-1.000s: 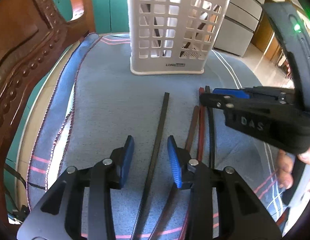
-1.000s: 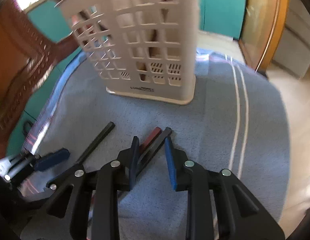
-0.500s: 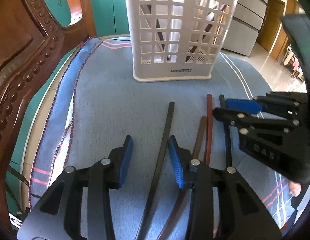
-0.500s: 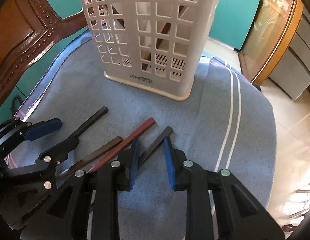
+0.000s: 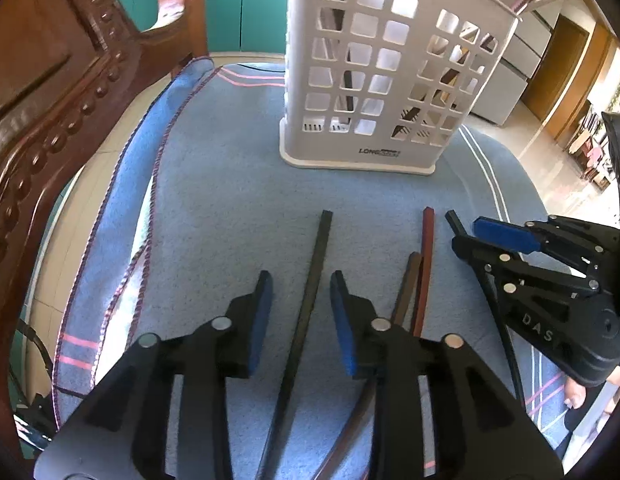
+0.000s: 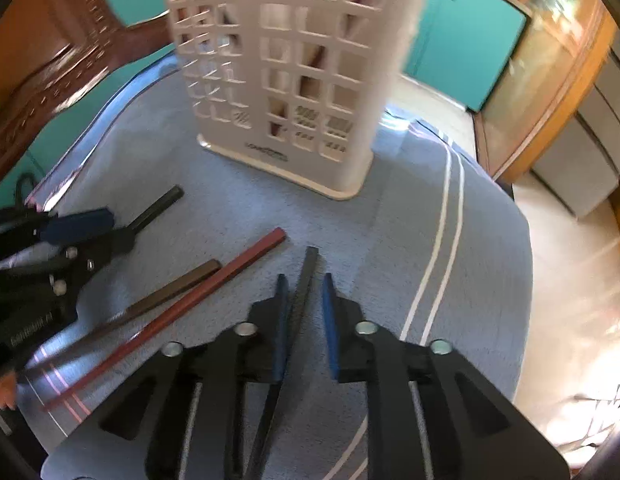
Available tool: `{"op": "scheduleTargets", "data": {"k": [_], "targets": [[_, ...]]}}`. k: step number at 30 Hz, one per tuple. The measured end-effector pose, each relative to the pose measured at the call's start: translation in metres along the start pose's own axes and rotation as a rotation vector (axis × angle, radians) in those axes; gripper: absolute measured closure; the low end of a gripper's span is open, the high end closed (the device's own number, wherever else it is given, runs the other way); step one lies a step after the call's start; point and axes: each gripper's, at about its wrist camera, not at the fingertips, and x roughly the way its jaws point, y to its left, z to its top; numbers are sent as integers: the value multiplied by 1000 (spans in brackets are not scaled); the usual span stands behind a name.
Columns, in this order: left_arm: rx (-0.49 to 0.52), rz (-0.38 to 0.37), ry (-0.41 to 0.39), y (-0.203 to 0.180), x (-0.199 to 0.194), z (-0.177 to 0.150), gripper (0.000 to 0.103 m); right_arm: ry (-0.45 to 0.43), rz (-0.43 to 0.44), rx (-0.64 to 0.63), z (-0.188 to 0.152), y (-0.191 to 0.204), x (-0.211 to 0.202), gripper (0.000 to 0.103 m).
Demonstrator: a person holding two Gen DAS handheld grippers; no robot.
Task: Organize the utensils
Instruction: 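Grasp a dark chopstick with the right tool while the left tool holds its chopstick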
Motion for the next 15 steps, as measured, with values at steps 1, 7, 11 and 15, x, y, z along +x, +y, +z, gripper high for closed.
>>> {"op": "scheduleTargets", "data": {"k": [1, 7, 11, 15], "targets": [[10, 14, 2, -5, 0, 1, 65, 2, 8, 28, -2, -4, 0, 72], [53, 83, 4, -24, 9, 13, 58, -7, 23, 70, -4, -12, -1, 69], [48, 84, 7, -29, 13, 20, 59, -13, 23, 71, 0, -14, 2, 69], [59, 72, 1, -32, 14, 23, 69, -17, 30, 68, 0, -14, 3, 70]]}}
